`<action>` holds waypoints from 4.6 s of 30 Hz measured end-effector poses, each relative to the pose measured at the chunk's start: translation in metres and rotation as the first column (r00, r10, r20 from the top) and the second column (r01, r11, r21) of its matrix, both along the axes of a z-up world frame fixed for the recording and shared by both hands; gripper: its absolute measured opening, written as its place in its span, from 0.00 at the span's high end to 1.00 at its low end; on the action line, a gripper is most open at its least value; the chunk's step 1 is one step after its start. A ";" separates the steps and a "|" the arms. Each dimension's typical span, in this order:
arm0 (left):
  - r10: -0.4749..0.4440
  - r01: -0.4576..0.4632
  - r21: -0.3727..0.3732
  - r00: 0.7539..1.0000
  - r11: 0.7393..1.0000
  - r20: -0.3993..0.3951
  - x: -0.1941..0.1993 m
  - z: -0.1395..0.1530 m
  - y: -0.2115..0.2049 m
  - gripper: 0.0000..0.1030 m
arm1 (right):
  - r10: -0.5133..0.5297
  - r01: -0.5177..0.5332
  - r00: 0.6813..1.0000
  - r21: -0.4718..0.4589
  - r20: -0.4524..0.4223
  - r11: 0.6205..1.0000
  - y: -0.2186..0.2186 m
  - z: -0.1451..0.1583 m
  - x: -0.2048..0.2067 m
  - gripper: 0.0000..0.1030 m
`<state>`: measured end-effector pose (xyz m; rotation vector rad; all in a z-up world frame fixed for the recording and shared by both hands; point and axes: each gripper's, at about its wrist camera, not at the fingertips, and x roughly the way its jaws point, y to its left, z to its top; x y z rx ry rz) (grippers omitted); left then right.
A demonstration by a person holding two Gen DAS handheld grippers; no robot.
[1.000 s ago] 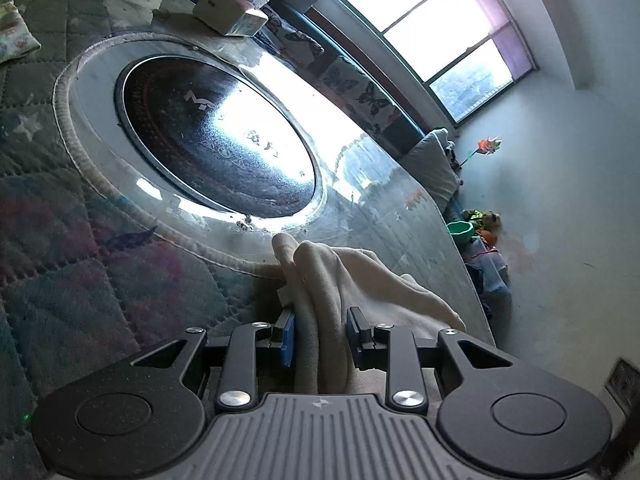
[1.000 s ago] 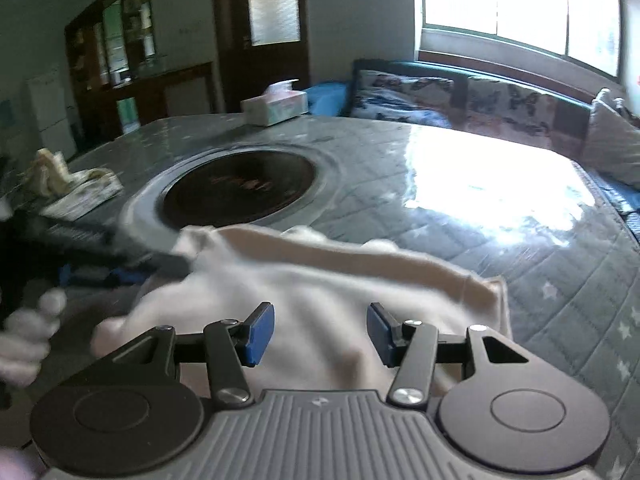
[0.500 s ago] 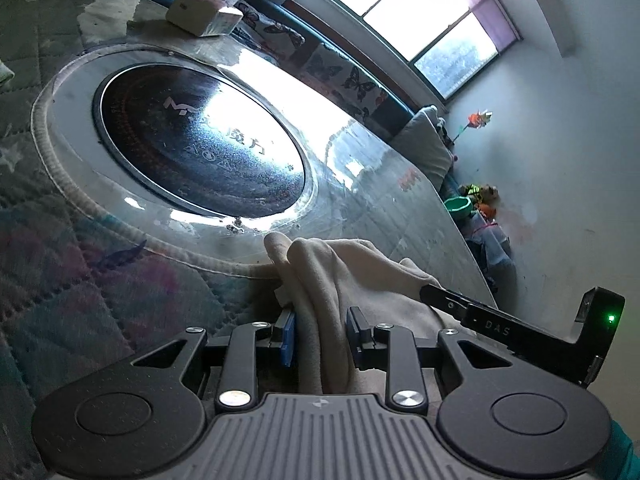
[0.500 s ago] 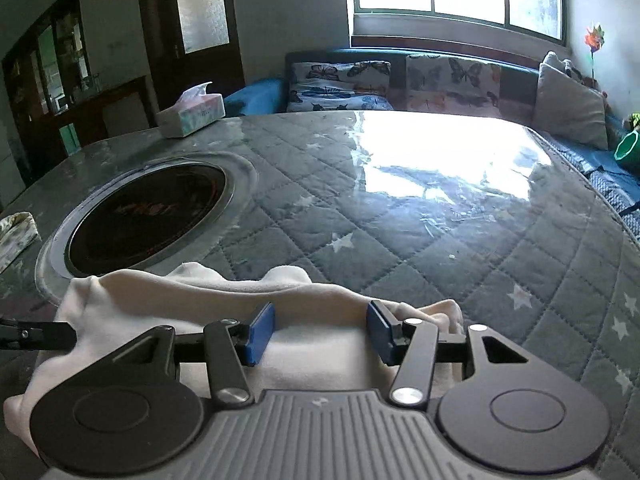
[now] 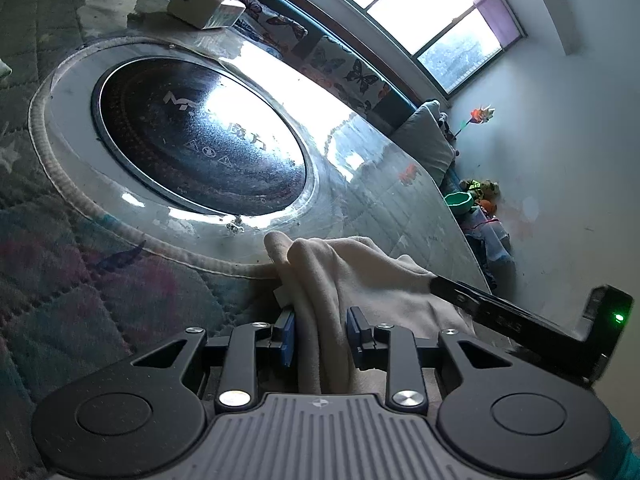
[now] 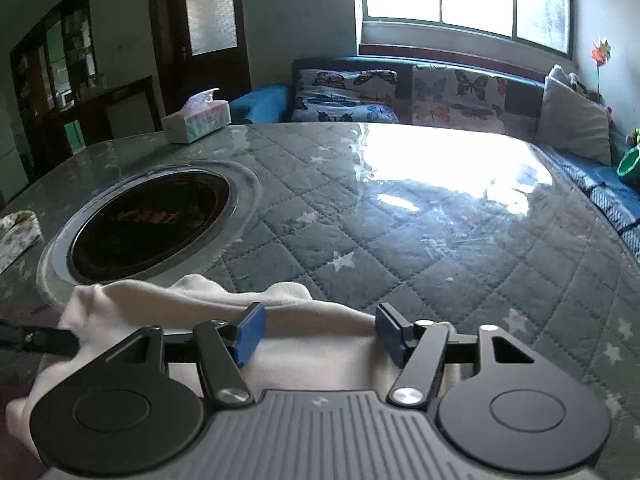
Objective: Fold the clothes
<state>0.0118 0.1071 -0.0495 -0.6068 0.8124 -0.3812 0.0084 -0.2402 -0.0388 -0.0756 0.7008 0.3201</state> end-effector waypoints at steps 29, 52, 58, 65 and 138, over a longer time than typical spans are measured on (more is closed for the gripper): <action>0.157 -0.163 0.256 0.987 0.953 0.044 -0.022 0.023 -0.034 0.57 | 0.306 -0.312 0.948 0.068 0.087 0.948 -0.056 0.013 -0.095 0.39; 0.090 -0.090 0.212 0.996 0.973 0.011 -0.048 0.020 -0.038 0.58 | 0.415 -0.414 0.907 -0.032 0.077 0.910 -0.021 0.022 -0.101 0.38; 0.096 -0.095 0.230 0.995 0.969 0.009 -0.052 0.022 -0.035 0.55 | 0.518 -0.515 0.854 -0.056 0.055 0.855 0.013 0.019 -0.107 0.38; 0.081 -0.084 0.234 0.996 0.969 0.022 -0.056 0.023 -0.033 0.32 | 0.581 -0.576 0.814 -0.110 0.013 0.810 0.039 0.002 -0.111 0.23; 0.203 -0.269 -0.256 0.945 0.929 -0.254 -0.006 -0.001 -0.015 0.49 | 0.609 -0.613 0.789 0.042 0.082 0.789 0.072 0.038 -0.084 0.93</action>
